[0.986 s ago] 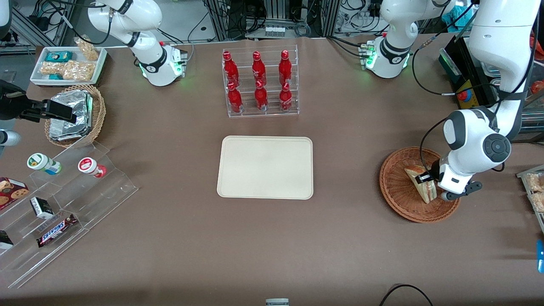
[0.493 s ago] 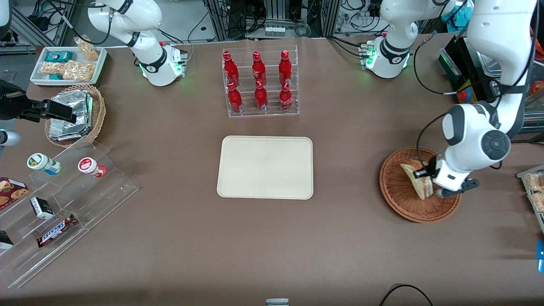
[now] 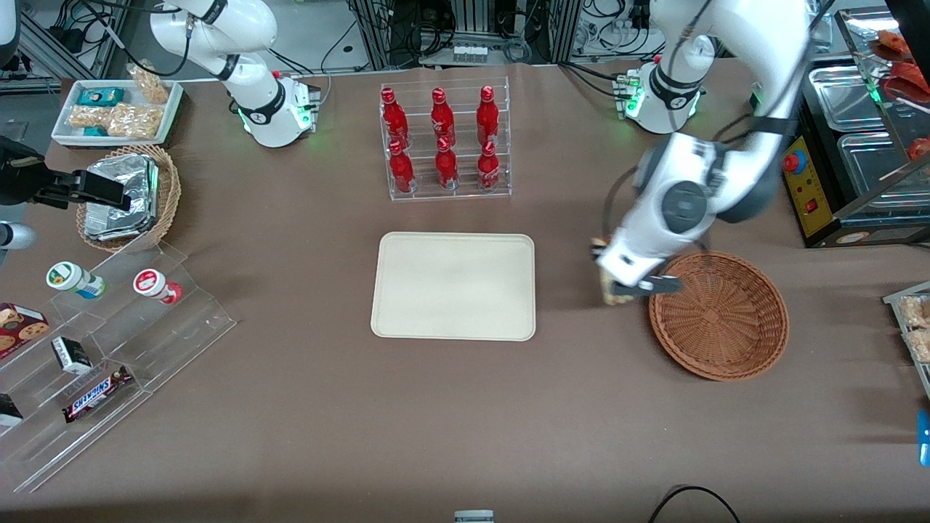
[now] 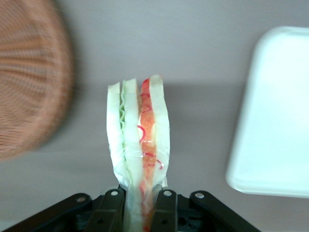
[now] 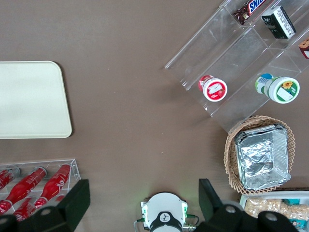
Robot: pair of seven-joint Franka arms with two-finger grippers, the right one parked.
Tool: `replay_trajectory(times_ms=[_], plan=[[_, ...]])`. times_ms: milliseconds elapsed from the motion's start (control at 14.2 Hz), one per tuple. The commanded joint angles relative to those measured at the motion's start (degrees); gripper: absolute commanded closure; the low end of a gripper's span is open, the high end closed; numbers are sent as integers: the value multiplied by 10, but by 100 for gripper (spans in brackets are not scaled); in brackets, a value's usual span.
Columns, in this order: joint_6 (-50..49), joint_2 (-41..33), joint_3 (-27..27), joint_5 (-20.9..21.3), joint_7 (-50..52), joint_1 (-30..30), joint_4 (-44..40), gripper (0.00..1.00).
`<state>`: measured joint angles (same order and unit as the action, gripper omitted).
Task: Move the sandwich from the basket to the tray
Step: 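Lift the sandwich and carry it over the cream tray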
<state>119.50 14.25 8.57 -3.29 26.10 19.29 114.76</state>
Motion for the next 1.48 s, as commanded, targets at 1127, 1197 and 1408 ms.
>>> replay_trajectory(times_ms=[1127,1197,1408], plan=[[-9,292,7,-71,123,177,-337,81],[-7,297,7,-73,126,177,-338,79],[27,313,7,-72,136,184,-341,77]])
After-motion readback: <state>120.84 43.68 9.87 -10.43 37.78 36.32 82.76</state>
